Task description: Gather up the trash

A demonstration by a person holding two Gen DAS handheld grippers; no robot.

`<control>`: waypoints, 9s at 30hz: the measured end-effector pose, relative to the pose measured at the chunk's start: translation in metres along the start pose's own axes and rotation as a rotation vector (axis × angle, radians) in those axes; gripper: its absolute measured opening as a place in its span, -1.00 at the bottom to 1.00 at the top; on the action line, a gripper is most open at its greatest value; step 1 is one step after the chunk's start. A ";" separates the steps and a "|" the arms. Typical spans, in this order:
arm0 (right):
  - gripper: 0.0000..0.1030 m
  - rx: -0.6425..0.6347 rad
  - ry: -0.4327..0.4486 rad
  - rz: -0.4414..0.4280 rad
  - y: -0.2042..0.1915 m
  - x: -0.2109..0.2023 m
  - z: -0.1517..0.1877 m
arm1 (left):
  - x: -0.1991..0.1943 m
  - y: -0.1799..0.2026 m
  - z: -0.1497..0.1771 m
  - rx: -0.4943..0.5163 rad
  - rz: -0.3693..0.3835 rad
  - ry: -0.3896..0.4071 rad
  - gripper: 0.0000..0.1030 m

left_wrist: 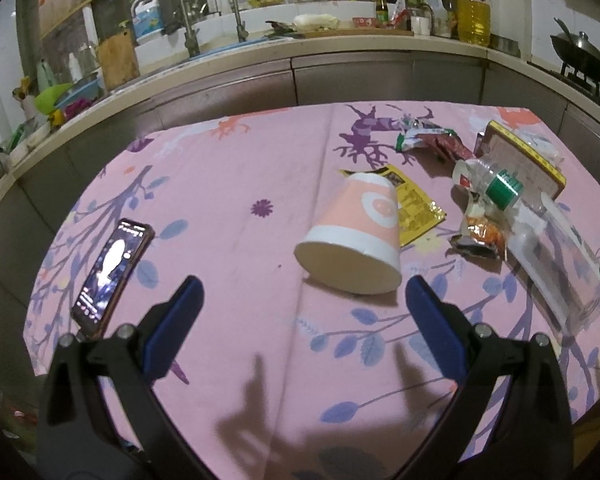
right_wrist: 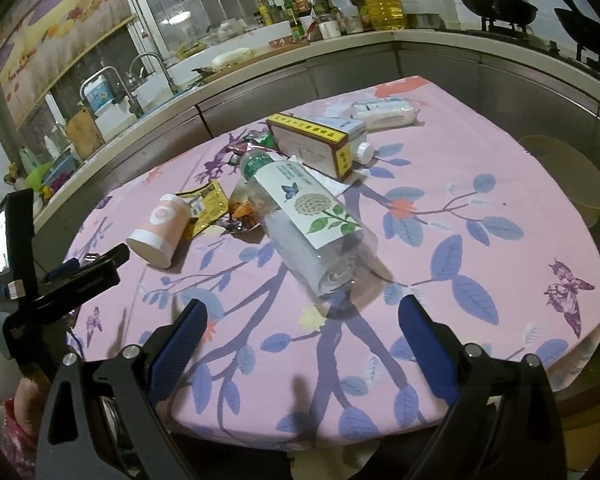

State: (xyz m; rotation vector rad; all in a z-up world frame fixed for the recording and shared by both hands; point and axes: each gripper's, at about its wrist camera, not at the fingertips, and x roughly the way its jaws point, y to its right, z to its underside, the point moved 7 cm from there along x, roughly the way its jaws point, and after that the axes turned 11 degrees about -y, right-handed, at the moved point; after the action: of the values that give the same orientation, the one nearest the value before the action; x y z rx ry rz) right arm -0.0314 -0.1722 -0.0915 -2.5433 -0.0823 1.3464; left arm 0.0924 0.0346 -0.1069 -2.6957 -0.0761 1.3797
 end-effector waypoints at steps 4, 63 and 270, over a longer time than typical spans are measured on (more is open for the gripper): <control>0.80 -0.005 0.005 0.030 0.001 -0.002 -0.001 | 0.000 0.000 0.001 0.009 -0.015 -0.006 0.88; 0.80 -0.001 -0.040 0.000 0.000 0.011 0.003 | -0.003 -0.002 -0.003 0.016 -0.052 0.011 0.88; -0.12 0.186 -0.270 -0.582 0.005 0.102 -0.081 | 0.088 0.025 -0.023 -0.150 0.837 -0.346 -0.83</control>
State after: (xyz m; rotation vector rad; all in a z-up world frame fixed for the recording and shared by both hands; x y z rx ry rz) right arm 0.0925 -0.1764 -0.1313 -1.9489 -0.6585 1.3563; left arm 0.1628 0.0162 -0.1672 -2.6622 1.0664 2.0896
